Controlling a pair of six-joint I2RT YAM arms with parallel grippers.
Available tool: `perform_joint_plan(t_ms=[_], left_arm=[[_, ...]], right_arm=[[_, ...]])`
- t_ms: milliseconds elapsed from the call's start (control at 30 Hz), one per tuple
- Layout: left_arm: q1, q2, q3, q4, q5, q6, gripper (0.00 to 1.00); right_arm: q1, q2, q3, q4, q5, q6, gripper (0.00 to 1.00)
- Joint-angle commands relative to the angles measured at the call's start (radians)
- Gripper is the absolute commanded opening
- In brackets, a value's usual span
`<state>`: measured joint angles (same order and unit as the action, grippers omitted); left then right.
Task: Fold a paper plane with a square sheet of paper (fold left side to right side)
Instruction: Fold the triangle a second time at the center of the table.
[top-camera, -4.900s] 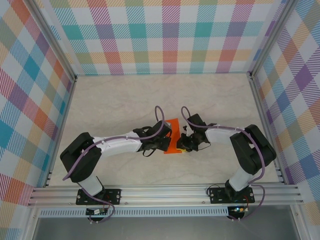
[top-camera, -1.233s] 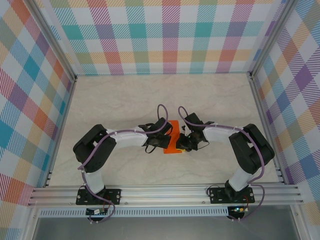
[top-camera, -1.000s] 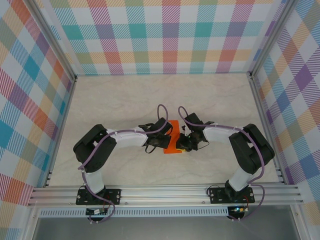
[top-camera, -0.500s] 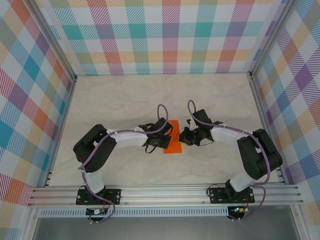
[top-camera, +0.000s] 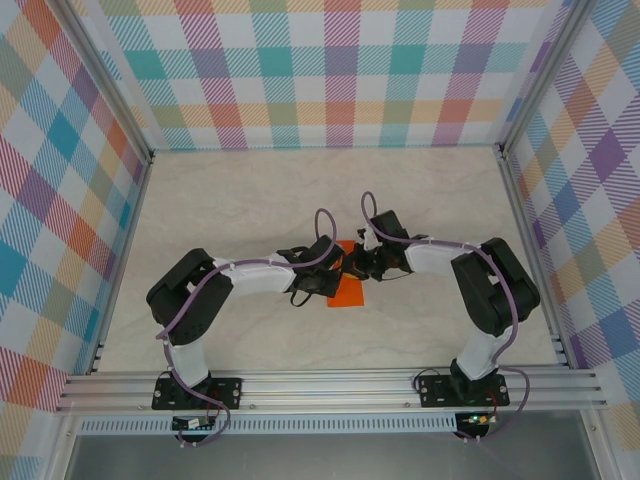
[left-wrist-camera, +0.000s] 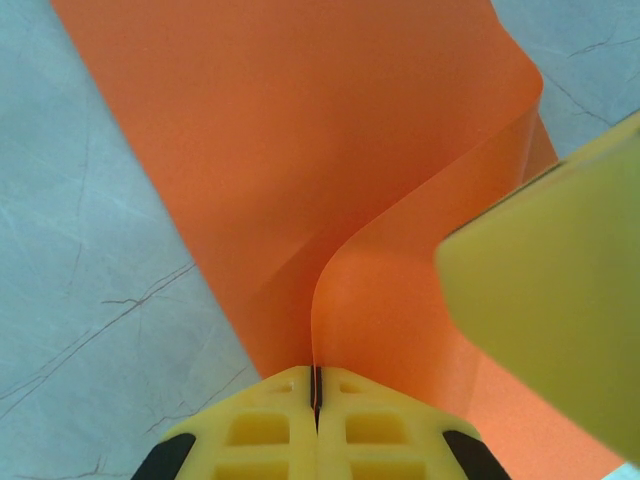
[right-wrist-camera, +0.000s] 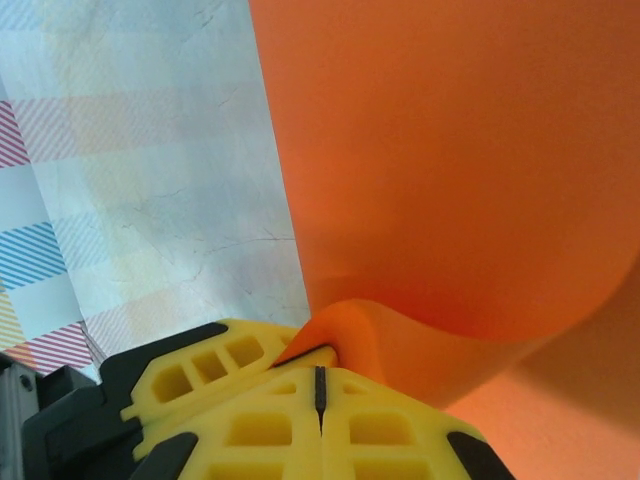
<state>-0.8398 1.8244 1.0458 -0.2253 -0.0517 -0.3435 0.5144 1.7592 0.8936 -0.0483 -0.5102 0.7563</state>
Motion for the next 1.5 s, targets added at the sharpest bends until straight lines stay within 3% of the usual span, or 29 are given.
perform_joint_plan(t_ms=[0, 1067, 1167, 1367, 1467], left_arm=[[0.007, 0.013, -0.004, -0.016, -0.025, 0.018, 0.00], [0.007, 0.002, 0.005, -0.038, -0.051, 0.012, 0.00], [0.007, -0.032, 0.002, -0.041, -0.045, 0.012, 0.09], [0.010, -0.161, -0.026, -0.039, -0.008, 0.014, 0.39], [0.010, -0.225, -0.054, -0.039, 0.011, 0.020, 0.46]], right_arm=[[0.009, 0.031, 0.027, 0.003, -0.012, -0.002, 0.05], [0.009, 0.076, 0.019, -0.181, 0.183, -0.130, 0.05], [0.009, 0.074, 0.004, -0.191, 0.194, -0.134, 0.05], [0.009, 0.077, -0.007, -0.182, 0.190, -0.133, 0.05], [0.009, 0.073, -0.005, -0.181, 0.189, -0.130, 0.05]])
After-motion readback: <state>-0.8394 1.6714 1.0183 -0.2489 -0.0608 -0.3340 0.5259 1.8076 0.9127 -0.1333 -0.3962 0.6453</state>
